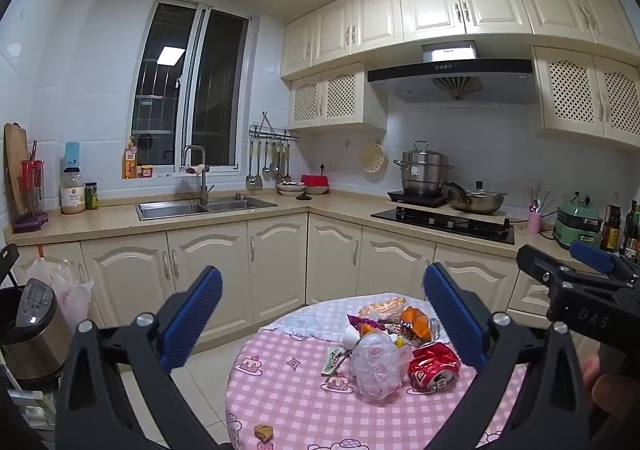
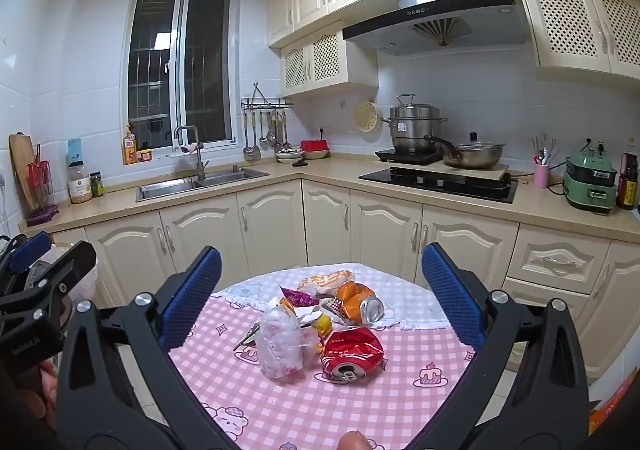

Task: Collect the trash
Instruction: 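Move both tools toward the trash on the pink table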

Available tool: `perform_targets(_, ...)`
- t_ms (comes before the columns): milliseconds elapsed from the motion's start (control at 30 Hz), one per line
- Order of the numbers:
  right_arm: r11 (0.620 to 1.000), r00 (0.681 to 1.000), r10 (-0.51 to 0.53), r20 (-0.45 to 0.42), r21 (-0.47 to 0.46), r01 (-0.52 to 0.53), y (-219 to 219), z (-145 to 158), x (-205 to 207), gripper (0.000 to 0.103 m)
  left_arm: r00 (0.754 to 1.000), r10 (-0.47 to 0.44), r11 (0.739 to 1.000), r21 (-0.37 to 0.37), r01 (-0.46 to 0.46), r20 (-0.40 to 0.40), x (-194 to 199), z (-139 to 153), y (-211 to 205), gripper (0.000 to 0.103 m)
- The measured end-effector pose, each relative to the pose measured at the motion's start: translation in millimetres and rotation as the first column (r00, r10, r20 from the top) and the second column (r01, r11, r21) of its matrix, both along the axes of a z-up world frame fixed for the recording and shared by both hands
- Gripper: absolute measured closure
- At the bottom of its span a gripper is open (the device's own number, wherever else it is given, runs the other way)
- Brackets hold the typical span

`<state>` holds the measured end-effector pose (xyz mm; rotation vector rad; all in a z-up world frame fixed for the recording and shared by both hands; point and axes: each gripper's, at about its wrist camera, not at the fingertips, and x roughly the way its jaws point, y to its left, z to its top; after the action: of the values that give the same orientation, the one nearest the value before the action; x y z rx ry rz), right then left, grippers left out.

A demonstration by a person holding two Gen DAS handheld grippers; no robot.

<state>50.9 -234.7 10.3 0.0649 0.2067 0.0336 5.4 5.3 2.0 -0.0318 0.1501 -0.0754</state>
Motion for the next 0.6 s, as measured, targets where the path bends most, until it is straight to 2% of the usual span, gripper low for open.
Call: perform_targets(600, 1.0, 1.0, 0.002, -0.022, -0.017, -0.003, -0.3, 0.6, 14.9, 0.005, 1.0, 0.011, 1.0, -0.005, -0.011, -0.017, 18.1, -9.3, -0.7, 0.004)
